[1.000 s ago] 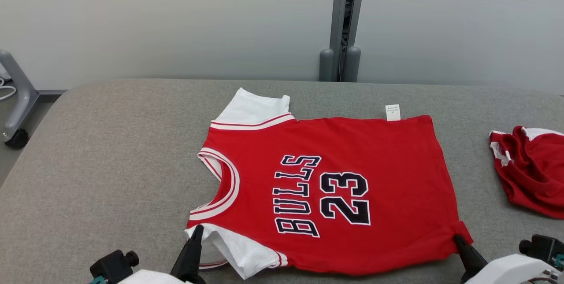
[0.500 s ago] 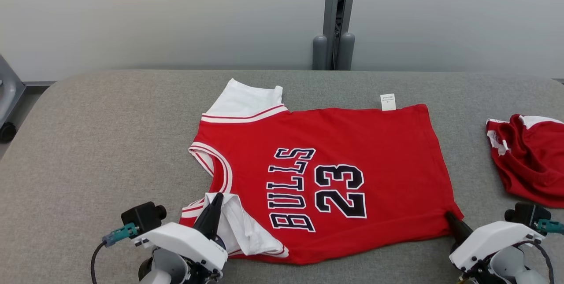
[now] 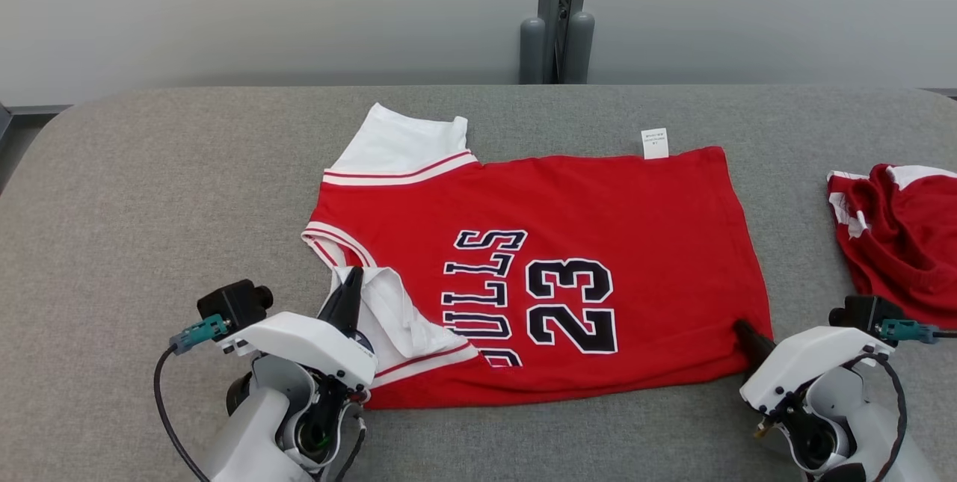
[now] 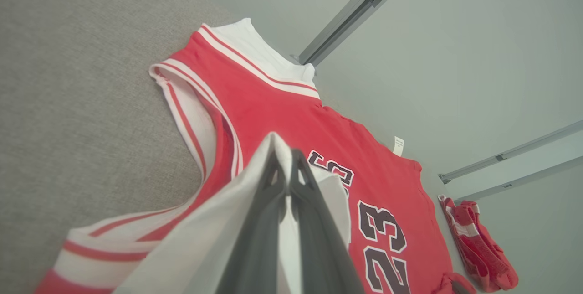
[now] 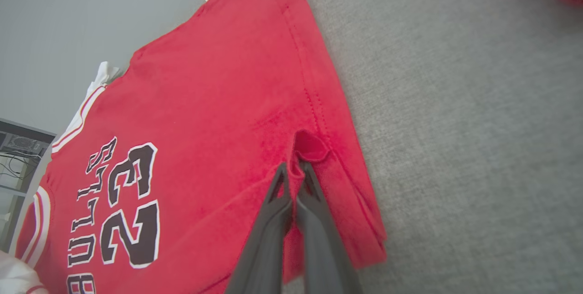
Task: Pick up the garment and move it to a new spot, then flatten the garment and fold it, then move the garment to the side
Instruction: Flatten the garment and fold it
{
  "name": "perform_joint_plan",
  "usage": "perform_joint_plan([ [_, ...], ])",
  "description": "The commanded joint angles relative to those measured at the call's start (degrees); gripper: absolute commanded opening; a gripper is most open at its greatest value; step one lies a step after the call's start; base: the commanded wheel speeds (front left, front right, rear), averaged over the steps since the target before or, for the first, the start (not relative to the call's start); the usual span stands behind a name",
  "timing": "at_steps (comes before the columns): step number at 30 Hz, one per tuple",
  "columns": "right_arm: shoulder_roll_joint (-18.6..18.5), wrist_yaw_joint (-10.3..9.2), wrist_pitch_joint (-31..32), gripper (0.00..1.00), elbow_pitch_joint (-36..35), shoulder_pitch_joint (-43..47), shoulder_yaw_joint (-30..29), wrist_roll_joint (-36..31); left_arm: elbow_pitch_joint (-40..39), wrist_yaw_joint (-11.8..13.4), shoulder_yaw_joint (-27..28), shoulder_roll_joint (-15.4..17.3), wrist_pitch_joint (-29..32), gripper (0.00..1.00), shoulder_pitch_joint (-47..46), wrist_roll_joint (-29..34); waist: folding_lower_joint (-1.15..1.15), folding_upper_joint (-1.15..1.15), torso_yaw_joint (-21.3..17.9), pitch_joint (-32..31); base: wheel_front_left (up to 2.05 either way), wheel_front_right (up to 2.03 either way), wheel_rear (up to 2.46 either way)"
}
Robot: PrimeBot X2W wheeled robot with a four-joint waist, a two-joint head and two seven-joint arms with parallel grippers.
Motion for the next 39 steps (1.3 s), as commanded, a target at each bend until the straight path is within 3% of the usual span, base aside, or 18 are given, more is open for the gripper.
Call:
perform_joint_plan([
  [1, -0.3, 0.01, -0.5, 0.00, 0.4, -0.6, 0.2, -0.2, 0.6, -0.5, 0.3, 0.2, -0.7, 0.00, -1.2, 0.2, 0.00, 0.00, -0.1, 0.2, 0.00, 0.00, 0.00],
  [17, -0.3, 0.01, -2.3, 0.00, 6.8, -6.1, 4.0, 0.0, 12.3, -3.1, -0.1, -1.3, -2.5, 0.00, -8.9, -0.3, 0.00, 0.00, -1.2, 2.0, 0.00, 0.00, 0.00],
  [19, -0.3, 0.01, -2.6, 0.40, 7.3, -6.8, 4.4, 0.0, 13.6, -3.2, -0.2, -1.4, -2.6, 0.00, -9.6, -0.5, 0.00, 0.00, -1.3, 2.2, 0.00, 0.00, 0.00],
  [20, -0.3, 0.01, -2.8, 0.53, 7.5, -7.1, 4.7, 0.3, 14.3, -3.3, -0.2, -1.4, -2.6, 0.00, -9.9, -0.5, 0.00, 0.00, -1.4, 2.2, 0.00, 0.00, 0.00],
  [21, -0.3, 0.01, -3.1, 0.80, 7.7, -7.4, 5.0, 0.6, 14.9, -3.4, -0.2, -1.5, -2.8, 0.00, -10.2, -0.6, 0.00, 0.00, -1.4, 2.3, 0.00, 0.00, 0.00],
  [22, -0.3, 0.01, -3.2, 1.00, 7.8, -7.6, 5.3, 0.9, 15.5, -3.4, -0.2, -1.5, -3.0, 0.41, -10.5, -0.6, 0.00, 0.00, -1.4, 2.4, 0.00, 0.00, 0.00],
  [23, -0.3, 0.01, -3.4, 1.00, 7.8, -7.9, 5.6, 1.2, 16.1, -3.5, -0.2, -1.5, -3.3, 0.80, -10.8, -0.6, 0.00, 0.00, -1.4, 2.4, 0.00, 0.00, 0.00],
  [24, -0.3, 0.01, -3.7, 1.00, 7.9, -8.1, 5.9, 1.4, 16.5, -3.5, -0.2, -1.6, -3.4, 1.00, -11.0, -0.7, 0.00, 0.00, -1.4, 2.4, 0.00, 0.00, 0.00],
  [39, -1.6, 0.00, -5.9, 1.00, 5.6, -8.0, 4.5, 3.5, 16.3, -5.3, -0.3, -1.4, -6.5, 1.00, -9.4, -2.1, 0.00, 0.00, -1.1, 1.4, 0.00, 0.00, 0.00],
])
